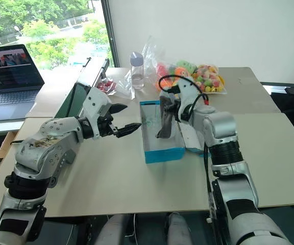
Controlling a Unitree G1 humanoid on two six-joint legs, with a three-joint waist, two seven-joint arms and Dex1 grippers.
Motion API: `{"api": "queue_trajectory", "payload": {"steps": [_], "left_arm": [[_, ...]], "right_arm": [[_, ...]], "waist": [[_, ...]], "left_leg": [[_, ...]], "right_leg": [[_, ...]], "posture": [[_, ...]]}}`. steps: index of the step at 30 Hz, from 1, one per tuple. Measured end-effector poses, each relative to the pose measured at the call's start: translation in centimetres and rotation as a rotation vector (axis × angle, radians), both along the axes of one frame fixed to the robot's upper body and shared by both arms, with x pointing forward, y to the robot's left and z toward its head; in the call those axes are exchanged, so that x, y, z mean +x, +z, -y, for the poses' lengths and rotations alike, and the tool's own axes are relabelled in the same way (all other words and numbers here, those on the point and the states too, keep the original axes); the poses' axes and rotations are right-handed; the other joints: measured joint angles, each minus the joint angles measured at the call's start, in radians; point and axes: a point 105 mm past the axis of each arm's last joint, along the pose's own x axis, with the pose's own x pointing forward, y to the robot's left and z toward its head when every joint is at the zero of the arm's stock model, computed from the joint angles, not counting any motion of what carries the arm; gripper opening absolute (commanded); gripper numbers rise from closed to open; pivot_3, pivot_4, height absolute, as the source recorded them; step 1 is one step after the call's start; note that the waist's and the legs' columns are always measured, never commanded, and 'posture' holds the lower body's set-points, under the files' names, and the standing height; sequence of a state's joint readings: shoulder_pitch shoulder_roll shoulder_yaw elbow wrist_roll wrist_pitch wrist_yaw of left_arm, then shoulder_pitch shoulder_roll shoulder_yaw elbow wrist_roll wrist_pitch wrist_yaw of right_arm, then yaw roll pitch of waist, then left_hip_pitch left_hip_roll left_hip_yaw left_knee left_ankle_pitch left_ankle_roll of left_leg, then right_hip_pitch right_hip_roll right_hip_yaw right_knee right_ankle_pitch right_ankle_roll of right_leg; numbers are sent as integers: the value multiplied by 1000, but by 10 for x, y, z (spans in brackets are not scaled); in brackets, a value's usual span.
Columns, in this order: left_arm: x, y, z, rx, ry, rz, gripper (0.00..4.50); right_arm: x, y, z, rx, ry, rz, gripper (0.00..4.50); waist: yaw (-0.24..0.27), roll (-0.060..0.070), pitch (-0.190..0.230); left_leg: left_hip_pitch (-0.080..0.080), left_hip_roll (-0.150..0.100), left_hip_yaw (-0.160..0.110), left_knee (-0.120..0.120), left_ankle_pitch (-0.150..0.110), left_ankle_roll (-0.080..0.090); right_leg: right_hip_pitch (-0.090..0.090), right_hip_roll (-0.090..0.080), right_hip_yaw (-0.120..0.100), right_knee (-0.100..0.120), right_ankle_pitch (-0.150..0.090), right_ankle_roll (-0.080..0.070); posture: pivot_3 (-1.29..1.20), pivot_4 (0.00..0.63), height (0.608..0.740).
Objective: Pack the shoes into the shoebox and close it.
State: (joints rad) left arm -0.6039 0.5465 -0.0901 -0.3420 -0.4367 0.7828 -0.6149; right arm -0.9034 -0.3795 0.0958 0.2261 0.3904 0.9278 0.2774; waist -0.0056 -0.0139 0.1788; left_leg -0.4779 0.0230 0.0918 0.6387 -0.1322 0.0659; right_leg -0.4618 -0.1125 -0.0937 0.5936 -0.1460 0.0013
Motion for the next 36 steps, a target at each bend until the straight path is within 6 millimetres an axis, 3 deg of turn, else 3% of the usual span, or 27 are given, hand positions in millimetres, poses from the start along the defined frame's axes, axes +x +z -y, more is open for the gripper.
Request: {"api": "queue_trajectory", "payload": {"steps": [9, 19, 21, 30, 36], "left_arm": [[-1, 1, 1, 4, -6, 10, 4500], [-4, -1, 3, 11, -21, 9, 4500], [-4, -1, 3, 13, -21, 10, 4500], [-6, 1, 6, 0, -23, 12, 4500], [-6, 1, 7, -7, -25, 8, 4500]], "right_arm": [[3, -41, 0, -109, -58, -122, 514], [16, -48, -11, -214, -39, -119, 514], [19, -50, -13, -223, -40, -113, 1512], [22, -62, -11, -260, -56, -112, 4467], [24, -36, -15, -249, -64, -24, 4467]], "waist": [[-1, 0, 0], [-6, 0, -1], [-7, -1, -1], [-6, -1, -1], [-7, -1, -1]], "left_leg": [[1, 0, 0, 0, 0, 0], [3, 1, 0, 0, 0, 0], [4, 3, 1, 0, 0, 0], [3, 6, 3, 0, 0, -1], [2, 7, 5, 0, 0, -1]], "right_leg": [[0, 0, 0, 1, 1, 1], [3, 1, 0, 1, 1, 1], [3, 2, 0, 1, 1, 1], [1, 4, 0, 1, 2, -2], [-1, 4, 0, 1, 5, 3]], "posture": [[0, 150, 740], [0, 150, 740], [0, 150, 740], [0, 150, 740], [0, 150, 740]]}}
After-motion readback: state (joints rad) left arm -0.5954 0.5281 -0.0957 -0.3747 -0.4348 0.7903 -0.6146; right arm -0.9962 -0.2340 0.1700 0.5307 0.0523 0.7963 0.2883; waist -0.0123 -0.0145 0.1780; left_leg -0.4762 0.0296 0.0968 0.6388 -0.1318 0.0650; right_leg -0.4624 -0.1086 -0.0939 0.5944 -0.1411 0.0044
